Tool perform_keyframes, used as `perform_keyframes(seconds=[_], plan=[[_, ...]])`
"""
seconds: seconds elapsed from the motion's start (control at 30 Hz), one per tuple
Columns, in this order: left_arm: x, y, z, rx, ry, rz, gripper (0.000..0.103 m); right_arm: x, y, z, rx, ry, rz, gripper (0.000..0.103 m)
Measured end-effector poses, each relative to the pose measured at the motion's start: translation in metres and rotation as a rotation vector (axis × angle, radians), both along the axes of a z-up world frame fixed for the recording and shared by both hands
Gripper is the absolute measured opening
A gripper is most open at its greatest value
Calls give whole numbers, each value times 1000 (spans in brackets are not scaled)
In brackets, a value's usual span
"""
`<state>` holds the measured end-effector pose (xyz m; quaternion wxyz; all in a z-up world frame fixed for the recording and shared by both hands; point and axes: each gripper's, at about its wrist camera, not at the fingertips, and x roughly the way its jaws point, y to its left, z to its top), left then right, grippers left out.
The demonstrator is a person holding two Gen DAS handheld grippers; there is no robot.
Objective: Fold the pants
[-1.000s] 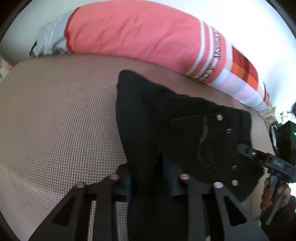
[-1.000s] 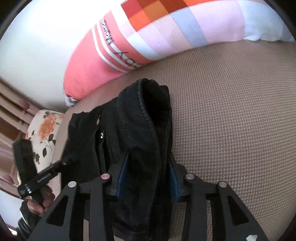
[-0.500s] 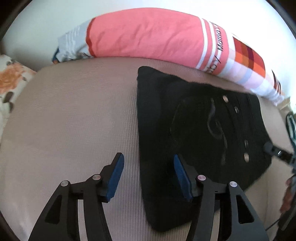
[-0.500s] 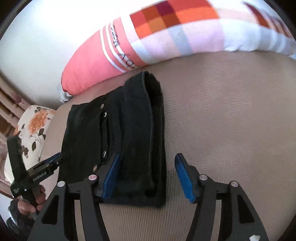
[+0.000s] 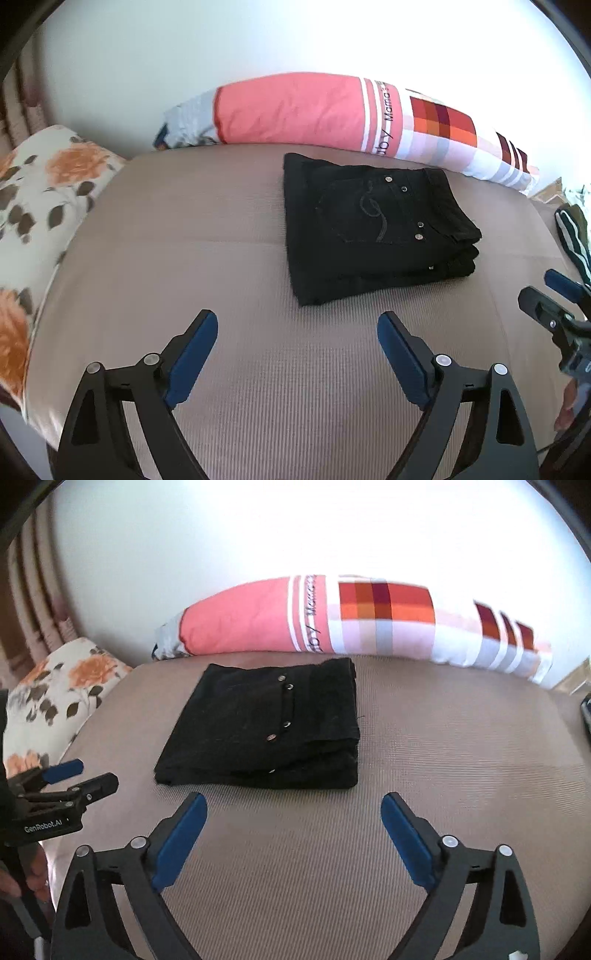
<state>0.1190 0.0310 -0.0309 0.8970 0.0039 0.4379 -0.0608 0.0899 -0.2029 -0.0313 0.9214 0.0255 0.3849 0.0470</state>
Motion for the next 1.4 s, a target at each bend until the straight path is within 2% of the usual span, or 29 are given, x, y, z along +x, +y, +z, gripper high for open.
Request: perform_keyframes(seconds=[0.13,0.3,0.43,0.67,0.8,1.07,1.2,1.4], plan=[[-25,4,6,18,-31,24,90,-23,11,8,-22,-25,-5,99],[-50,2,8,56,-80,-6,90,-39,18,4,-2,-10,-31,100],[-61,1,2,51,-63,-30,90,-47,21,-1,-6,1,-52,100],[-67,-1,-9,63,-50,-34,90,-55,22,-13,-1,39,-74,100],[-68,-2,-16,76,-58,-25,90,-58,26,-16,-37,22,-71,100],[-66,-1,-30,71,-22,-7,90,-61,32,-24,-31,28,-34,100],[-67,-1,-34,103,-31,-1,90,-64,32,-26,-34,25,-35,100],[-67,0,-39,95,-11,2,90,-64,30,-28,-29,28,-47,100]])
